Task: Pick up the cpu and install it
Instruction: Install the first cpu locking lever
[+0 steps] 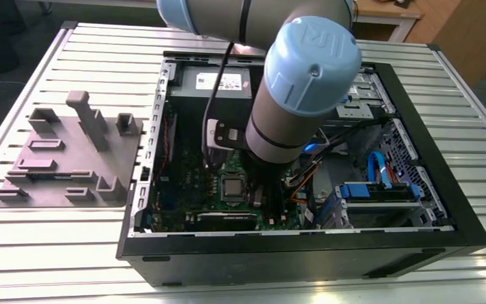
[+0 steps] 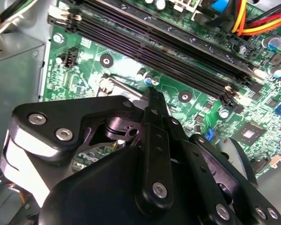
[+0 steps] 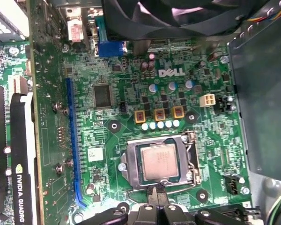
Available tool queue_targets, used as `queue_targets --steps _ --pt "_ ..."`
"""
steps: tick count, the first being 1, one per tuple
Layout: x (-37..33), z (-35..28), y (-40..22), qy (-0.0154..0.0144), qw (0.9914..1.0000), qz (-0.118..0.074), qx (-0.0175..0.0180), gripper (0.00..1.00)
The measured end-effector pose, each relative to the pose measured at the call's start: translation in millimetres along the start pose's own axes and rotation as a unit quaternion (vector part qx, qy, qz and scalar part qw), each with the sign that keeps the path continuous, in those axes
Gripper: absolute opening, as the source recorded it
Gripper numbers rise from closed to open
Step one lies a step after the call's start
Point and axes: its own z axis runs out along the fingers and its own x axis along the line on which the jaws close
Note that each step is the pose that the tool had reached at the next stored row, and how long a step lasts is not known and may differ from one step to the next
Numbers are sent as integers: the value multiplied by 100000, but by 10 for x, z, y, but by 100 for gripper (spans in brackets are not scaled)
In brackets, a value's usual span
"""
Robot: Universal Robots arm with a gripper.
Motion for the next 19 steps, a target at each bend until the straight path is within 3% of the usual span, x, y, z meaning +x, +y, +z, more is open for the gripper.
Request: queue_targets --steps 8,19 --pt "56 45 -9 7 100000 -1 1 11" --pt "69 94 -17 20 100000 4 -13 11"
